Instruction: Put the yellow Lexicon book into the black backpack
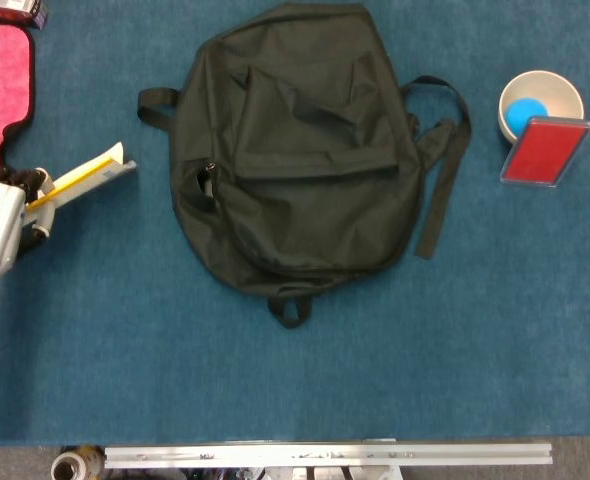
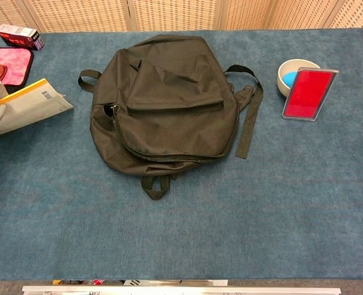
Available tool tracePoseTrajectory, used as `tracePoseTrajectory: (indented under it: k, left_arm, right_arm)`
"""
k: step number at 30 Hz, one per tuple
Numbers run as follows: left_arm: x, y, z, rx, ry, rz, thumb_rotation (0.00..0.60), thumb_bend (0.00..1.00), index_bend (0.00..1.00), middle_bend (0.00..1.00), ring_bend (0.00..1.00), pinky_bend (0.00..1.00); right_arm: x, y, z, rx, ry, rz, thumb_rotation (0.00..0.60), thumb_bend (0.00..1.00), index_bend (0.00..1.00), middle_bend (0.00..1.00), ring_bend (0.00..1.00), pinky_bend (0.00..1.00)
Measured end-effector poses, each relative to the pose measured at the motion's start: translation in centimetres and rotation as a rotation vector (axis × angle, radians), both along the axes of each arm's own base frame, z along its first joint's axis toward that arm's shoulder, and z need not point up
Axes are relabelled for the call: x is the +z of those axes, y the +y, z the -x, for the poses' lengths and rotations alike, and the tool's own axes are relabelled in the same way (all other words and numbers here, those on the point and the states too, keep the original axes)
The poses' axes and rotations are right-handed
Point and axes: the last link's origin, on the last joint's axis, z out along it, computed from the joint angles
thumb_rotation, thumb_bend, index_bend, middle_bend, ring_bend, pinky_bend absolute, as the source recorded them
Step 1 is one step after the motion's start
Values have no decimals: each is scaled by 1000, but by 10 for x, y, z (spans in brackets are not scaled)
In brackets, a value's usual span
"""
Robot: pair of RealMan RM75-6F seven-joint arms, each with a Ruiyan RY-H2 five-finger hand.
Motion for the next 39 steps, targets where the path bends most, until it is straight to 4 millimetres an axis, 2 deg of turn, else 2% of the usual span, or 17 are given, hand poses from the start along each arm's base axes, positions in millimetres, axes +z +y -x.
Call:
tracePoseTrajectory:
  k: [8,17,27,39]
  left_arm:
    - [20,-8,-11,-137,-8,-8,600,498,612,623,545,707]
    - [29,-24,-28,-251,-44,10,600,497,612,622,541,706]
    - [33,-40,-39,-313,-46,35,600,495,612,622,538,706]
    - [34,-48,-41,-315,-26,47,600,494,616,622,535,706]
  right_arm:
    - [-15,-11,-25,47,-7,-87,600,33,357,386,284,383]
    - [-49,-34,-61,90,34,-257,600,9,339,385,281,383]
    - [-112,-63,-110,147,47,-442,600,0,285,338,230,338]
    - [-192,-71,-155,226,172,-544,600,0,186,261,153,282]
